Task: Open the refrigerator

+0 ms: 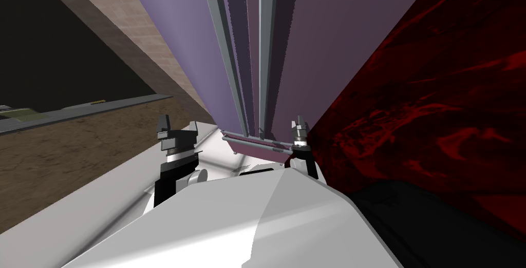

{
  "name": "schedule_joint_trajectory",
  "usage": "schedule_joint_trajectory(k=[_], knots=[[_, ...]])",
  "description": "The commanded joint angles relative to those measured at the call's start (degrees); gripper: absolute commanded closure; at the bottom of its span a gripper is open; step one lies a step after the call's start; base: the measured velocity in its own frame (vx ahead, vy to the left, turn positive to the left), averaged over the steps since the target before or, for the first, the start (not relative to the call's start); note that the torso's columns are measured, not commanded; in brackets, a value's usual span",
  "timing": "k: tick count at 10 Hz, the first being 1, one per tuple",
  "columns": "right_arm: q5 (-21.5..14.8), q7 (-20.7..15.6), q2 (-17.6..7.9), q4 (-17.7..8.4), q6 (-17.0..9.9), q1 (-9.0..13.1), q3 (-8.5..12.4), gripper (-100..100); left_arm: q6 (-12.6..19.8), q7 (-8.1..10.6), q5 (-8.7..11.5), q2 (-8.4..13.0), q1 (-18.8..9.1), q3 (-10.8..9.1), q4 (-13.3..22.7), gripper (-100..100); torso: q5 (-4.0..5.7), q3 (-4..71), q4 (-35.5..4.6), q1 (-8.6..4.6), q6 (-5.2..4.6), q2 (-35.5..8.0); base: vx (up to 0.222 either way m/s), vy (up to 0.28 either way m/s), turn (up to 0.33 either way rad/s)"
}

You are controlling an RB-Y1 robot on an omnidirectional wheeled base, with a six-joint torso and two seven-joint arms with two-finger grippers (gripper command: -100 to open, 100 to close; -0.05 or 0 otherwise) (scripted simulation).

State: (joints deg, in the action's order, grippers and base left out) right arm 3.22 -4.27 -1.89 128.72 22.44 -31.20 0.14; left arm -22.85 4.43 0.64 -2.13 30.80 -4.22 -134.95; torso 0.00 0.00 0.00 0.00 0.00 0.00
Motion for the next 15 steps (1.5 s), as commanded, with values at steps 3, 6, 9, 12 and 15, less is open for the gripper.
schedule_joint_trajectory(k=[3,6,9,12,15], knots=[[0.0,0.0,0.0,0.0,0.0,0.0,0.0,0,0.0,0.0,0.0,0.0,0.0,0.0,0.0,0,0.0,20.1,-10.1,0.0,0.0,-10.0,0.0,0.0,0.0],[0.0,0.0,0.0,0.0,0.0,0.0,0.0,0,0.0,0.0,0.0,0.0,0.0,0.0,0.0,0,0.0,45.4,-22.7,0.0,0.0,-22.7,0.0,0.0,0.0],[0.0,0.0,0.0,0.0,0.0,0.0,0.0,0,0.0,0.0,0.0,0.0,0.0,0.0,0.0,0,0.0,70.7,-35.4,0.0,0.0,-35.4,0.0,0.0,0.0],[-2.6,-2.5,-4.2,-1.2,-0.8,0.6,0.5,-100,0.0,0.0,0.0,0.0,0.0,0.01,0.0,0,-0.05,84.3,-42.0,0.17,0.0,-42.1,0.013,0.061,-0.016],[-7.0,-7.0,-6.7,-3.2,-2.1,1.7,1.3,-100,0.0,0.0,0.0,0.0,0.0,0.01,0.0,0,-0.05,84.6,-42.3,0.18,0.0,-42.2,0.036,0.149,-0.028]])
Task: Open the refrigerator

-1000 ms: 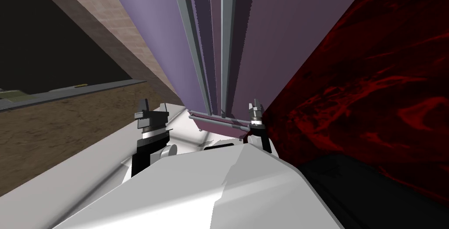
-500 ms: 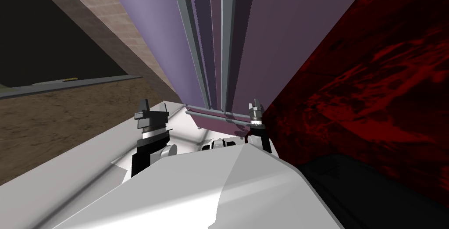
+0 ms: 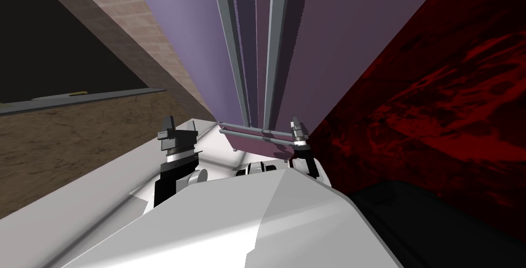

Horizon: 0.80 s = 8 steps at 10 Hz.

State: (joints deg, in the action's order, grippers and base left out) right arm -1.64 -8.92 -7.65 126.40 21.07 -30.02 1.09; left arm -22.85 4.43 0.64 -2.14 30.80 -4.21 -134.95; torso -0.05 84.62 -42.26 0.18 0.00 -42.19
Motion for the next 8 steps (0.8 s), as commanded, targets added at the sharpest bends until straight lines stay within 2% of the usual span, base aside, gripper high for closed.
schedule_joint_trajectory(k=[1,8], knots=[[-3.5,-3.7,-1.4,-1.5,-1.1,0.8,0.6,-100,0.0,0.0,0.0,0.0,0.0,0.0,0.0,0,0.04,0.0,0.0,-0.14,0.0,-0.1,0.02,0.133,-0.025],[-14.7,-14.6,-2.9,-6.0,-4.3,3.3,2.6,-100,0.0,0.0,0.0,0.0,0.0,0.0,0.0,0,0.04,-0.1,0.0,-0.14,0.0,-0.1,0.033,0.154,-0.03]])
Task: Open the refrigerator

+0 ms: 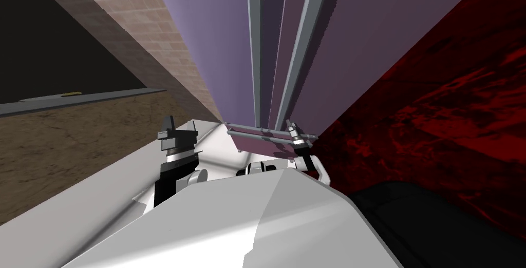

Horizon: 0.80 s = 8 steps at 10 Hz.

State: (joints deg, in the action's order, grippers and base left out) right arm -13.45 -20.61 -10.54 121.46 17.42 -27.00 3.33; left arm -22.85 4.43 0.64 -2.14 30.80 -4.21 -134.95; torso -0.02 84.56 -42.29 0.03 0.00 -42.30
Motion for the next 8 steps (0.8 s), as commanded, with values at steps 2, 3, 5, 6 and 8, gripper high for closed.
schedule_joint_trajectory(k=[2,3,5,6,8], knots=[[-6.3,-6.1,-0.2,-2.6,-1.7,1.1,1.0,-100,0.0,0.0,0.0,0.0,0.0,0.0,0.0,0,0.03,0.0,0.0,-0.08,0.0,0.0,0.025,0.163,-0.033],[-6.4,-6.5,-0.2,-2.6,-1.7,1.1,1.0,-100,0.0,0.0,0.0,0.0,0.0,0.0,0.0,0,0.01,0.0,0.0,-0.03,0.0,0.0,0.02,0.114,-0.015],[-10.0,-10.1,-0.6,-4.3,-2.8,2.0,1.7,-100,0.0,0.0,0.0,0.0,0.0,-0.01,0.0,0,0.06,0.0,0.0,-0.17,0.0,0.0,0.022,0.121,-0.024],[-11.7,-11.7,-0.8,-5.3,-3.4,2.5,2.0,-100,0.0,0.0,0.0,0.0,0.0,0.0,0.0,0,0.01,0.0,0.0,0.03,0.0,0.0,0.043,0.165,-0.057],[-15.3,-15.2,-1.5,-7.3,-4.5,3.4,2.7,-100,0.0,0.0,0.0,0.0,0.0,-0.01,0.0,0,0.07,0.1,0.2,0.39,0.37,0.2,0.041,0.162,-0.08]])
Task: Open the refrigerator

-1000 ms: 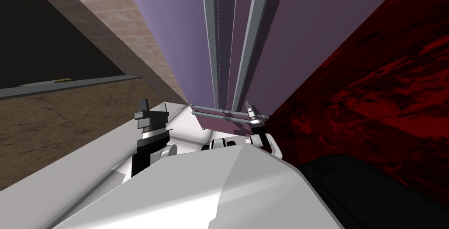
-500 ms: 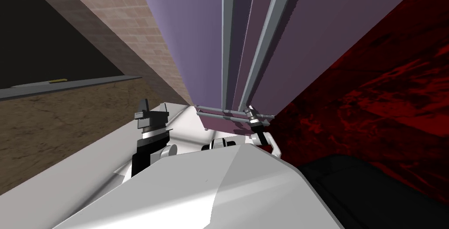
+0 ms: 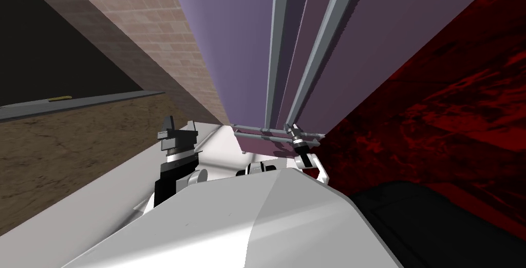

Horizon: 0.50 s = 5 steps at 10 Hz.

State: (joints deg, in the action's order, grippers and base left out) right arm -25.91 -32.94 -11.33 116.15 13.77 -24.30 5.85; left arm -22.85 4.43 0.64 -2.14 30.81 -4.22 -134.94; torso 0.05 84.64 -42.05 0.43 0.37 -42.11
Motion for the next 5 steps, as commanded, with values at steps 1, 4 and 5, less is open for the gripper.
schedule_joint_trajectory(k=[1,4,5], knots=[[-4.6,-4.7,-1.2,-3.1,-1.4,1.2,0.5,-100,0.0,0.0,0.0,0.0,0.0,0.0,0.0,0,0.07,0.1,0.2,0.14,0.22,0.2,0.037,0.154,-0.053],[-6.7,-6.8,-1.7,-4.2,-2.0,1.8,0.8,-100,0.0,0.0,0.0,0.0,0.0,-0.01,0.0,0,0.27,0.2,0.5,0.65,0.78,0.4,0.017,0.095,-0.022],[-6.7,-6.8,-1.7,-4.2,-2.0,1.8,0.8,-100,0.0,0.0,0.0,0.0,0.0,-0.01,0.0,0,0.35,0.1,0.6,0.61,0.84,0.3,-0.02,-0.008,0.004]])
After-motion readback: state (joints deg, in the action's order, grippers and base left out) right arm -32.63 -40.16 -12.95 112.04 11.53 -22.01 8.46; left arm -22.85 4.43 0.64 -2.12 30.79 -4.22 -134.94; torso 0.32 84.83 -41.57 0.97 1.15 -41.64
